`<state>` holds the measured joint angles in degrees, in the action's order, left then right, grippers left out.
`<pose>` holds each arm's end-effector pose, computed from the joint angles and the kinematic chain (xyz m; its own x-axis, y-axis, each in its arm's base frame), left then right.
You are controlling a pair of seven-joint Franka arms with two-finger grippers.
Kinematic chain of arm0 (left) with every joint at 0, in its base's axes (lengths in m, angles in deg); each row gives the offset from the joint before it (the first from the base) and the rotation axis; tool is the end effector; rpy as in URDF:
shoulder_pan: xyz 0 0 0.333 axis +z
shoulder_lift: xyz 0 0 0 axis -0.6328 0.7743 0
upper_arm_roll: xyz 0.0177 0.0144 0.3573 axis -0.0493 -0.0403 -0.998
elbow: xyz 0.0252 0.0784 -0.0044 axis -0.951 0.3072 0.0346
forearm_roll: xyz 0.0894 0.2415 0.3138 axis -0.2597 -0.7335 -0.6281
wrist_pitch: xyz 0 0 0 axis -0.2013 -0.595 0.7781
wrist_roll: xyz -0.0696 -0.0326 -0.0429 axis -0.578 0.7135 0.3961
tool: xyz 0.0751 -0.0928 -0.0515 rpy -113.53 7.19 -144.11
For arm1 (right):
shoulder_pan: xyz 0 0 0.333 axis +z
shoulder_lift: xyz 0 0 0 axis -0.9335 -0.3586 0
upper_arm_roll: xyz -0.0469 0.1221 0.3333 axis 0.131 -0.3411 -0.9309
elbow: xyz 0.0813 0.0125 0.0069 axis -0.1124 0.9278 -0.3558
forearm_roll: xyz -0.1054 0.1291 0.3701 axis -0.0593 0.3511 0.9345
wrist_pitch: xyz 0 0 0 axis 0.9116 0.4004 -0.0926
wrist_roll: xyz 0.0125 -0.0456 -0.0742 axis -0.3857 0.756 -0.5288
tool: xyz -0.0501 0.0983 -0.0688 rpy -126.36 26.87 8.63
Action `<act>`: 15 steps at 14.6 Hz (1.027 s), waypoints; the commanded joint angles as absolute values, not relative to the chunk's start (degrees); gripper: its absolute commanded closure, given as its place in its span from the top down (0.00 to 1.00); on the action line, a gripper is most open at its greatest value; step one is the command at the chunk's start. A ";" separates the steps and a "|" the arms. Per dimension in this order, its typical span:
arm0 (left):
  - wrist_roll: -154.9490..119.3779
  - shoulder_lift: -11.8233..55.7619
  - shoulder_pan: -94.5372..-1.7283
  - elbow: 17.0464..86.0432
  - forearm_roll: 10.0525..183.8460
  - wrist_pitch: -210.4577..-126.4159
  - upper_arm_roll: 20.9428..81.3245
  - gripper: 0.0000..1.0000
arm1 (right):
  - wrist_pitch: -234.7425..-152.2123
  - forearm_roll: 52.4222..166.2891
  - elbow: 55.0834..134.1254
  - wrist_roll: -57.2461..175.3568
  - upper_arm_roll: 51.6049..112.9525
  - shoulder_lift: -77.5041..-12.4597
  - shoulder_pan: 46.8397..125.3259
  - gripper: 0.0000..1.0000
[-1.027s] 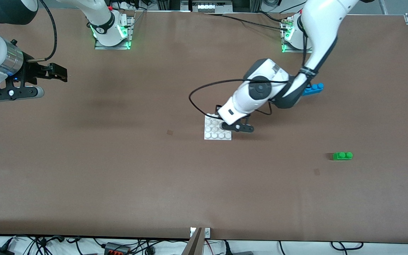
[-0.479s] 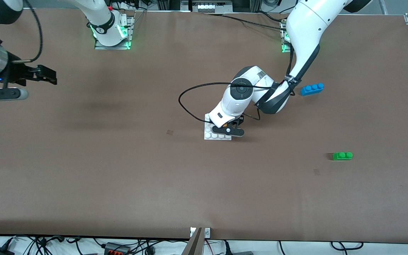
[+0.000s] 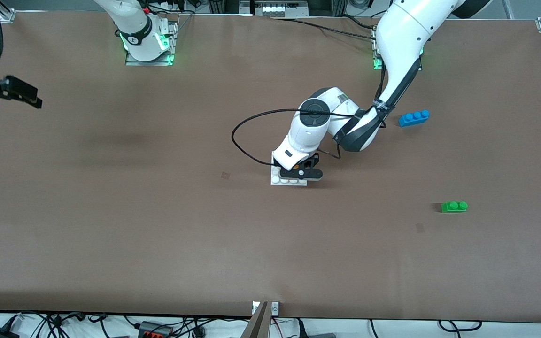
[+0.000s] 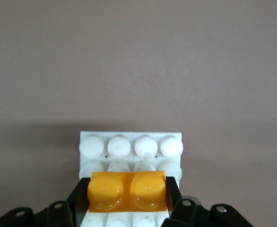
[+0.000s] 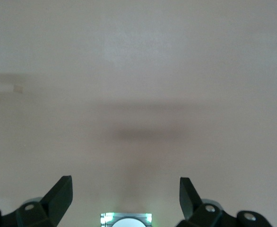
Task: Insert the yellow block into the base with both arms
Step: 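Lower the yellow block onto the plate studs with the left gripper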
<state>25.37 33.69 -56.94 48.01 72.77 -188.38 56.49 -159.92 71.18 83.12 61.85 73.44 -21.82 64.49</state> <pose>0.5764 -0.4456 0.2618 0.9972 0.0559 0.0502 0.0493 -0.9910 0.1242 0.5529 -0.0139 0.6509 0.9946 0.0168 -0.1029 0.0187 -0.9997 0.0173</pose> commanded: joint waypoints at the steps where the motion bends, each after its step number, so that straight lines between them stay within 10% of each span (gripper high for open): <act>1: 28.84 25.91 -55.43 55.95 70.21 -191.17 56.80 0.60 | -159.77 70.05 85.41 62.42 71.03 -20.02 62.75 1.00; 15: 57.76 24.73 -58.33 63.98 45.07 -199.98 57.59 0.61 | -159.68 70.84 84.97 62.59 71.20 -20.99 62.74 1.00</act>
